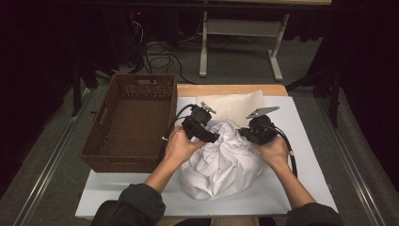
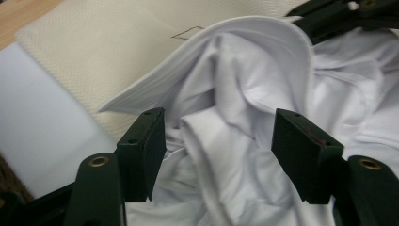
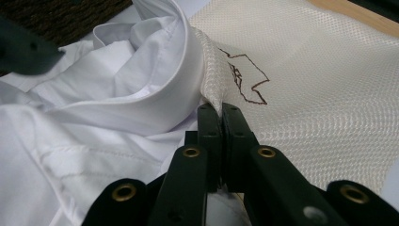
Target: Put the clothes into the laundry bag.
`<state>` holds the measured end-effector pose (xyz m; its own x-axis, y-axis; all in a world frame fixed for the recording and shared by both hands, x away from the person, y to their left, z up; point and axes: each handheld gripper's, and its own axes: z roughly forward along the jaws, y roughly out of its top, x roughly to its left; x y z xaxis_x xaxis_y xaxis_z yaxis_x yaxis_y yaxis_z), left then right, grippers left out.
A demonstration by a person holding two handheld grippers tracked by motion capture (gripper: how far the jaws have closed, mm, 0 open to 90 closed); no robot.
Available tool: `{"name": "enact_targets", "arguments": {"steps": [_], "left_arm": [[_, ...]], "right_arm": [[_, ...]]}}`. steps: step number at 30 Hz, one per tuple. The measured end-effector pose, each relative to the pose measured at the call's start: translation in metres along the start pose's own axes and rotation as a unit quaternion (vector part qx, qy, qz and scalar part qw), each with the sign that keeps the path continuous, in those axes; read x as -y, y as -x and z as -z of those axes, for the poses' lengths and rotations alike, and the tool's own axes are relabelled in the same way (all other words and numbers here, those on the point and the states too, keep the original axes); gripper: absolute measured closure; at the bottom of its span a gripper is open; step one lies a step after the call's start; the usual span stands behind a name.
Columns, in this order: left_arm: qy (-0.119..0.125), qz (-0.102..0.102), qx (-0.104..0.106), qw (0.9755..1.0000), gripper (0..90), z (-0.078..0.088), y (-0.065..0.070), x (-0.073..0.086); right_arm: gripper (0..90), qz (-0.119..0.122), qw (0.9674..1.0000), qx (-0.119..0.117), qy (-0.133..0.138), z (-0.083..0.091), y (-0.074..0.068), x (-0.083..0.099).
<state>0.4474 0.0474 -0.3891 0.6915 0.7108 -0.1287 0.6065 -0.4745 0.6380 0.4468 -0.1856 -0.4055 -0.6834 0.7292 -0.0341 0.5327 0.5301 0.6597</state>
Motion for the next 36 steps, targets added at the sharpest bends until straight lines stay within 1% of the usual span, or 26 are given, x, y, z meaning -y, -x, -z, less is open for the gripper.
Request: {"name": "enact_targets", "arguments": {"steps": [2, 3, 4, 5, 7, 9, 10, 11, 12, 13, 14, 16, 17, 18, 19, 20, 21, 22, 23, 24, 25, 27, 31, 34, 35, 36], "left_arm": [[-0.001, 0.005, 0.003, 1.0000, 37.6, 0.000, -0.003, 0.000], [-0.007, 0.004, -0.002, 1.0000, 37.5, -0.001, -0.006, 0.000], [-0.014, 0.000, -0.018, 0.9997, 37.5, -0.004, -0.007, 0.001], [-0.024, 0.002, -0.041, 0.9989, 37.4, -0.011, -0.012, 0.001], [-0.022, 0.009, -0.052, 0.9983, 36.1, -0.018, -0.016, 0.000], [-0.021, 0.011, -0.053, 0.9983, 34.6, -0.022, -0.018, -0.001], [-0.019, 0.014, -0.055, 0.9982, 33.8, -0.029, -0.020, -0.003], [-0.019, 0.014, -0.055, 0.9982, 33.8, -0.029, -0.020, -0.003], [-0.008, 0.014, -0.062, 0.9979, 34.8, -0.033, -0.022, -0.005], [-0.008, 0.014, -0.062, 0.9979, 35.3, -0.033, -0.022, -0.005], [0.001, 0.014, -0.059, 0.9981, 35.3, -0.034, -0.023, -0.006], [0.018, 0.008, -0.053, 0.9984, 39.6, -0.033, -0.023, -0.009], [0.023, 0.013, -0.045, 0.9986, 47.5, -0.033, -0.023, -0.010], [0.023, 0.013, -0.045, 0.9986, 49.8, -0.033, -0.023, -0.010], [0.027, 0.018, -0.039, 0.9987, 53.8, -0.032, -0.025, -0.011], [0.027, 0.018, -0.039, 0.9987, 59.3, -0.032, -0.025, -0.011], [0.028, 0.015, -0.035, 0.9989, 59.3, -0.032, -0.026, -0.010], [0.027, 0.011, -0.032, 0.9991, 72.1, -0.031, -0.028, -0.009], [0.027, 0.011, -0.032, 0.9991, 78.9, -0.031, -0.028, -0.009], [0.022, 0.004, -0.017, 0.9996, 84.0, -0.030, -0.028, -0.008], [0.019, 0.002, -0.011, 0.9998, 87.1, -0.030, -0.028, -0.008], [0.017, 0.001, -0.007, 0.9998, 87.6, -0.030, -0.027, -0.008], [0.012, -0.016, 0.004, 0.9998, 88.7, -0.031, -0.022, -0.008], [0.006, -0.034, 0.026, 0.9991, 88.9, -0.030, -0.014, -0.007], [0.002, -0.043, 0.050, 0.9978, 88.9, -0.027, -0.009, -0.006], [0.002, -0.043, 0.050, 0.9978, 89.0, -0.027, -0.009, -0.006]], "right_arm": [[89.1, -0.001, 1.0000, 0.000, 0.000, 0.000, 0.000, 0.000], [89.1, -0.002, 1.0000, 0.000, 0.000, -0.001, 0.000, 0.000], [89.1, 0.000, 1.0000, -0.001, 0.000, -0.001, 0.000, -0.001], [89.1, 0.000, 1.0000, -0.001, 0.001, -0.002, -0.001, -0.001], [89.1, -0.001, 1.0000, 0.000, 0.000, -0.002, -0.002, -0.002], [89.1, 0.000, 1.0000, 0.000, -0.001, -0.001, -0.002, -0.002], [89.1, 0.003, 1.0000, -0.001, 0.000, -0.001, 0.000, -0.001], [89.1, 0.003, 1.0000, -0.001, 0.000, -0.001, 0.000, -0.001], [89.1, 0.000, 1.0000, -0.002, -0.003, -0.001, 0.001, -0.001], [89.1, 0.000, 1.0000, -0.002, -0.003, -0.001, 0.001, -0.001], [89.1, 0.000, 1.0000, -0.002, -0.003, -0.001, 0.002, -0.001], [89.0, 0.000, 1.0000, -0.003, -0.004, -0.002, 0.002, -0.001], [89.0, 0.000, 1.0000, -0.004, -0.006, -0.003, 0.002, -0.001], [89.1, 0.000, 1.0000, -0.002, -0.008, -0.003, 0.002, -0.001], [89.0, -0.001, 1.0000, -0.002, -0.008, -0.003, 0.002, -0.001], [89.0, -0.002, 1.0000, -0.003, -0.007, -0.004, 0.002, -0.001], [89.0, -0.002, 1.0000, -0.003, -0.007, -0.004, 0.002, -0.001], [89.0, 0.002, 1.0000, -0.003, -0.007, -0.004, 0.002, -0.002], [89.0, 0.002, 1.0000, -0.003, -0.007, -0.004, 0.002, -0.002], [89.0, 0.002, 1.0000, -0.003, -0.007, -0.004, 0.002, -0.002], [89.0, 0.000, 1.0000, -0.004, -0.007, -0.004, 0.002, -0.002], [89.0, -0.001, 1.0000, -0.004, -0.006, -0.004, 0.002, -0.002], [89.0, -0.003, 1.0000, -0.002, -0.008, -0.004, 0.001, -0.003], [88.9, -0.005, 1.0000, 0.000, -0.004, -0.003, 0.002, -0.003], [88.9, -0.002, 1.0000, 0.001, -0.004, -0.002, 0.003, -0.003], [88.8, -0.006, 1.0000, 0.000, -0.001, -0.002, 0.003, -0.003]]}}
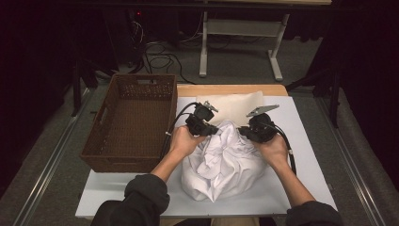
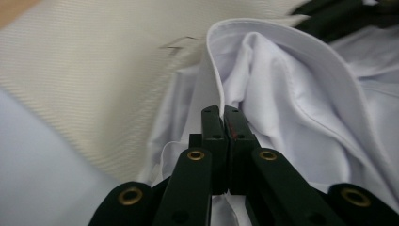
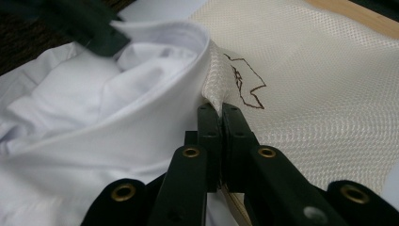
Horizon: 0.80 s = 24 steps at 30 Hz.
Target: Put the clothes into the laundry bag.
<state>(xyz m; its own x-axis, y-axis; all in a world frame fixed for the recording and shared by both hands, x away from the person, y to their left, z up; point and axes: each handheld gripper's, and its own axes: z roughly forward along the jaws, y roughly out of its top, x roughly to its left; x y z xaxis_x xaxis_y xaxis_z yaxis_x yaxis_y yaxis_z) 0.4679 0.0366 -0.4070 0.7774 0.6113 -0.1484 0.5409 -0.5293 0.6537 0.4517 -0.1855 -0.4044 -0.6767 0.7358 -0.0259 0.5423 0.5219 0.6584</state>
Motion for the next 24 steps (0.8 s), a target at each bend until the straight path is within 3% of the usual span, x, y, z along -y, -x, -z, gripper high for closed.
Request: {"name": "enact_targets", "arguments": {"steps": [4, 5, 6, 9, 11, 13, 15, 18, 20, 22, 24], "left_arm": [[-0.001, -0.024, 0.035, 0.9991, 89.0, 0.002, 0.017, -0.001], [-0.009, -0.039, 0.041, 0.9984, 89.0, 0.000, 0.025, -0.002], [-0.009, -0.039, 0.041, 0.9984, 89.0, 0.000, 0.025, -0.002], [-0.026, -0.059, 0.073, 0.9952, 89.0, -0.012, 0.040, -0.003], [-0.031, -0.067, 0.074, 0.9946, 89.0, -0.018, 0.045, -0.004], [-0.045, -0.074, 0.056, 0.9947, 89.0, -0.026, 0.048, -0.005], [-0.055, -0.072, 0.025, 0.9955, 89.0, -0.037, 0.048, -0.007], [-0.050, -0.040, -0.028, 0.9976, 88.9, -0.049, 0.038, -0.007], [-0.045, -0.023, -0.052, 0.9973, 88.8, -0.052, 0.029, -0.007], [-0.041, -0.012, -0.046, 0.9980, 87.7, -0.052, 0.024, -0.006], [-0.044, -0.024, -0.045, 0.9977, 82.4, -0.048, 0.026, -0.005]], "right_arm": [[88.9, 0.002, 1.0000, 0.003, 0.004, 0.001, 0.000, -0.002], [88.9, 0.000, 1.0000, 0.003, 0.007, 0.002, -0.001, -0.004], [89.0, -0.001, 0.9999, 0.002, 0.010, 0.002, -0.001, -0.004], [89.0, -0.012, 0.9998, -0.002, 0.018, 0.004, 0.000, -0.005], [89.0, -0.009, 0.9997, -0.002, 0.020, 0.004, 0.001, -0.006], [89.0, -0.006, 0.9996, -0.002, 0.026, 0.005, -0.002, -0.006], [89.1, 0.000, 0.9995, -0.007, 0.031, 0.006, -0.005, -0.006], [89.0, 0.007, 0.9996, -0.011, 0.026, 0.009, -0.010, -0.004], [89.0, 0.012, 0.9995, -0.013, 0.024, 0.010, -0.011, -0.002], [89.0, 0.013, 0.9996, -0.016, 0.017, 0.009, -0.013, 0.001], [89.0, 0.015, 0.9997, -0.015, 0.013, 0.008, -0.014, 0.002]]}}
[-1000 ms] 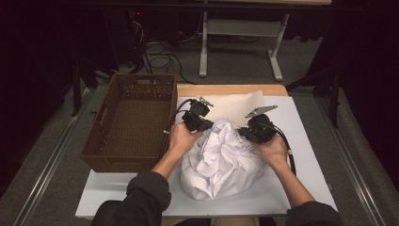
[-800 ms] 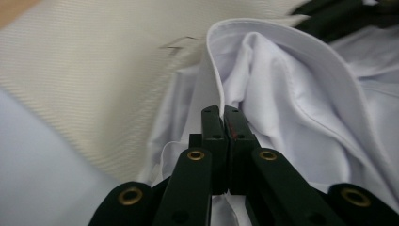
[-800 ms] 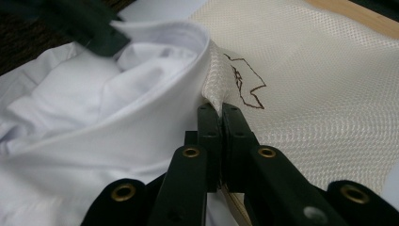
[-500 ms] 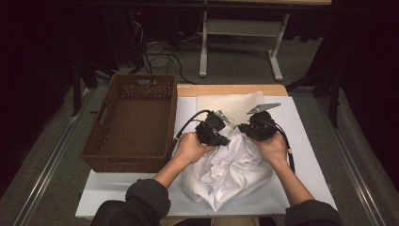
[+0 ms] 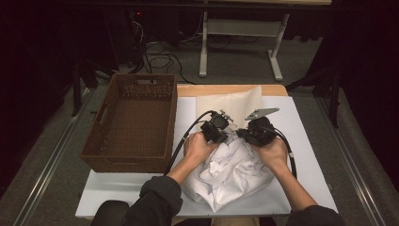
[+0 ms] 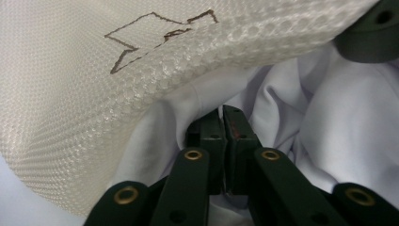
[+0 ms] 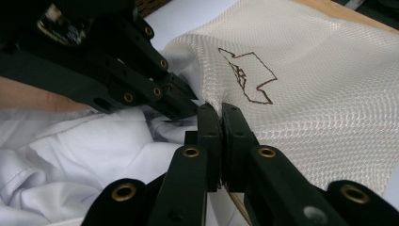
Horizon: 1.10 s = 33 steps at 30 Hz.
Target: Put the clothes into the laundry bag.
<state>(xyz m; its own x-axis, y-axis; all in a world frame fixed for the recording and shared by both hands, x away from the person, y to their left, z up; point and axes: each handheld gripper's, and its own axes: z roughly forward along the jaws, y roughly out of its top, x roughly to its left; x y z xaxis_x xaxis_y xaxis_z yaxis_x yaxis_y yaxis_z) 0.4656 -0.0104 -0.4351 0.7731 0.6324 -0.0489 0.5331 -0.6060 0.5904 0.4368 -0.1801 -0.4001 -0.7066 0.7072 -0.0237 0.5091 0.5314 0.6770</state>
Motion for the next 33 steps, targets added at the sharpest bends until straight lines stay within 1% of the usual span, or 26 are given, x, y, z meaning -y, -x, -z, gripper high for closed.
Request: {"name": "enact_targets", "arguments": {"steps": [1, 2, 4, 6, 9, 11, 13, 14, 15, 16, 18, 20, 21, 22, 23, 24, 25, 26, 27, 28, 29, 31, 33], "left_arm": [[-0.001, -0.002, 0.000, 1.0000, 76.4, 0.003, 0.001, 0.000], [-0.001, -0.004, -0.002, 1.0000, 73.7, 0.007, 0.001, 0.001], [0.004, -0.008, -0.015, 0.9999, 66.3, 0.018, 0.002, 0.002], [0.012, -0.011, -0.031, 0.9994, 61.7, 0.031, 0.001, 0.003], [0.018, -0.006, -0.054, 0.9984, 56.2, 0.044, -0.003, 0.006], [0.009, 0.004, -0.069, 0.9976, 52.0, 0.045, -0.008, 0.007], [-0.003, 0.020, -0.078, 0.9967, 47.9, 0.040, -0.015, 0.008], [-0.006, 0.024, -0.090, 0.9956, 47.7, 0.037, -0.018, 0.009], [-0.010, 0.028, -0.096, 0.9949, 47.8, 0.034, -0.020, 0.009], [-0.017, 0.039, -0.088, 0.9953, 48.0, 0.028, -0.023, 0.010], [-0.026, 0.045, -0.066, 0.9965, 48.2, 0.020, -0.026, 0.011], [-0.034, 0.054, -0.050, 0.9967, 48.8, 0.012, -0.027, 0.012], [-0.040, 0.058, -0.038, 0.9968, 51.1, 0.009, -0.030, 0.014], [-0.039, 0.064, -0.025, 0.9968, 58.8, 0.007, -0.031, 0.015], [-0.036, 0.076, -0.001, 0.9965, 66.6, 0.004, -0.034, 0.017], [-0.029, 0.079, 0.008, 0.9964, 76.3, 0.002, -0.036, 0.019], [-0.019, 0.077, 0.017, 0.9967, 85.7, 0.003, -0.037, 0.021], [-0.007, 0.074, 0.027, 0.9969, 86.9, 0.005, -0.037, 0.022], [0.009, 0.059, 0.029, 0.9978, 87.2, 0.009, -0.035, 0.024], [0.024, 0.049, 0.032, 0.9980, 87.4, 0.013, -0.031, 0.024], [0.032, 0.040, 0.039, 0.9979, 87.4, 0.017, -0.028, 0.024], [0.041, 0.012, 0.045, 0.9980, 87.4, 0.025, -0.020, 0.023], [0.053, -0.009, 0.057, 0.9969, 87.4, 0.032, -0.010, 0.023]], "right_arm": [[89.0, -0.002, 1.0000, -0.001, 0.001, -0.001, 0.000, 0.000], [88.9, -0.004, 1.0000, -0.003, 0.000, -0.001, 0.000, 0.000], [88.9, -0.005, 1.0000, -0.002, 0.000, -0.001, 0.001, 0.000], [88.9, -0.004, 1.0000, -0.001, -0.002, -0.001, 0.000, 0.000], [88.9, -0.004, 1.0000, 0.001, -0.003, -0.001, 0.000, 0.000], [88.9, -0.001, 1.0000, 0.002, -0.004, -0.001, 0.000, 0.000], [88.9, 0.002, 1.0000, 0.003, -0.003, -0.001, 0.000, -0.001], [88.9, 0.002, 1.0000, 0.003, -0.003, -0.001, 0.000, -0.001], [88.9, 0.003, 1.0000, 0.003, -0.004, -0.001, 0.000, -0.001], [88.9, 0.004, 1.0000, 0.005, -0.004, -0.001, 0.001, -0.001], [88.9, 0.003, 0.9999, 0.009, -0.008, 0.000, 0.003, 0.000], [88.8, -0.001, 0.9999, 0.009, -0.008, 0.000, 0.005, 0.000], [88.8, -0.002, 0.9999, 0.008, -0.008, 0.000, 0.006, 0.000], [88.9, -0.003, 0.9999, 0.008, -0.009, 0.000, 0.007, 0.000], [88.8, -0.003, 0.9999, 0.008, -0.009, 0.000, 0.007, 0.000], [88.9, -0.003, 0.9999, 0.009, -0.011, -0.001, 0.006, -0.001], [88.8, -0.004, 0.9999, 0.007, -0.009, -0.002, 0.006, -0.001], [88.8, -0.003, 0.9999, 0.006, -0.009, -0.002, 0.006, -0.001], [88.8, 0.000, 0.9999, 0.007, -0.009, -0.003, 0.006, -0.001], [88.9, -0.003, 0.9999, 0.006, -0.009, -0.003, 0.006, -0.002], [88.9, -0.004, 1.0000, 0.006, -0.007, -0.003, 0.007, -0.003], [88.8, -0.012, 0.9999, 0.004, -0.003, -0.003, 0.008, -0.005], [88.8, -0.014, 0.9999, 0.004, 0.002, -0.004, 0.009, -0.006]]}}
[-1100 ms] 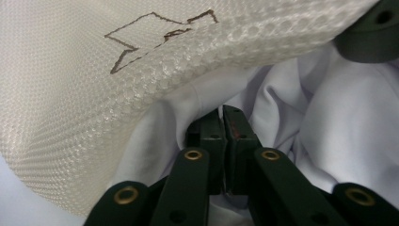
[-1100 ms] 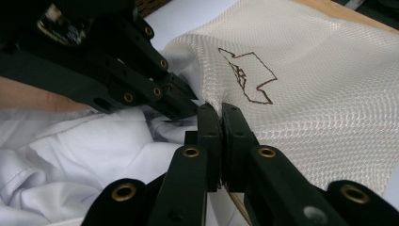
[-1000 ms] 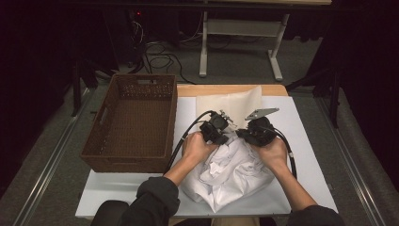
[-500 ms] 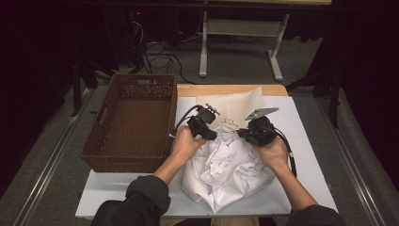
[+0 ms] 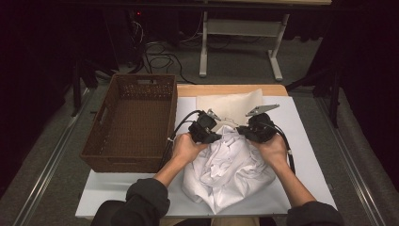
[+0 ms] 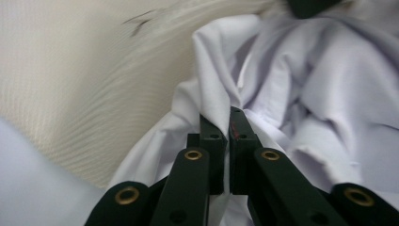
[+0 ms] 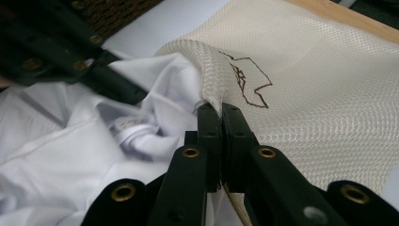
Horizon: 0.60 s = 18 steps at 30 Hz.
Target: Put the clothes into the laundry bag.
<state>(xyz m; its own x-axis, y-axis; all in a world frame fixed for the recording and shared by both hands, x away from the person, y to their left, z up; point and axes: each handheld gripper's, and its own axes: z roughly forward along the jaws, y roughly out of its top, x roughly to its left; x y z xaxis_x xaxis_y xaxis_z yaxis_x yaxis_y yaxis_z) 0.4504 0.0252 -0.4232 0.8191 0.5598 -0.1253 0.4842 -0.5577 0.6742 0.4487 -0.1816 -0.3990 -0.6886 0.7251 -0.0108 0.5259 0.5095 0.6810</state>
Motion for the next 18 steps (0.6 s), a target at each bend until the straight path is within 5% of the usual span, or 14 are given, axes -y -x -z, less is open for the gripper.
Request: {"name": "enact_targets", "arguments": {"steps": [5, 8, 11, 14, 18], "left_arm": [[0.006, -0.040, 0.036, 0.9985, 87.4, 0.004, 0.022, -0.004], [-0.013, -0.044, 0.026, 0.9986, 87.4, -0.006, 0.026, -0.008], [-0.016, -0.010, 0.013, 0.9997, 87.4, -0.022, 0.021, -0.012], [-0.031, 0.002, -0.051, 0.9982, 87.3, -0.041, 0.012, -0.014], [-0.024, 0.049, -0.063, 0.9966, 88.3, -0.049, -0.005, -0.013]], "right_arm": [[88.9, -0.002, 1.0000, -0.003, 0.005, -0.001, -0.001, -0.002], [88.9, 0.005, 0.9999, -0.005, 0.014, 0.000, -0.004, -0.003], [88.9, 0.006, 0.9997, -0.014, 0.020, 0.004, -0.010, -0.004], [88.9, 0.020, 0.9994, -0.023, 0.019, 0.007, -0.016, -0.002], [88.9, 0.027, 0.9994, -0.022, 0.002, 0.010, -0.020, 0.004]]}}
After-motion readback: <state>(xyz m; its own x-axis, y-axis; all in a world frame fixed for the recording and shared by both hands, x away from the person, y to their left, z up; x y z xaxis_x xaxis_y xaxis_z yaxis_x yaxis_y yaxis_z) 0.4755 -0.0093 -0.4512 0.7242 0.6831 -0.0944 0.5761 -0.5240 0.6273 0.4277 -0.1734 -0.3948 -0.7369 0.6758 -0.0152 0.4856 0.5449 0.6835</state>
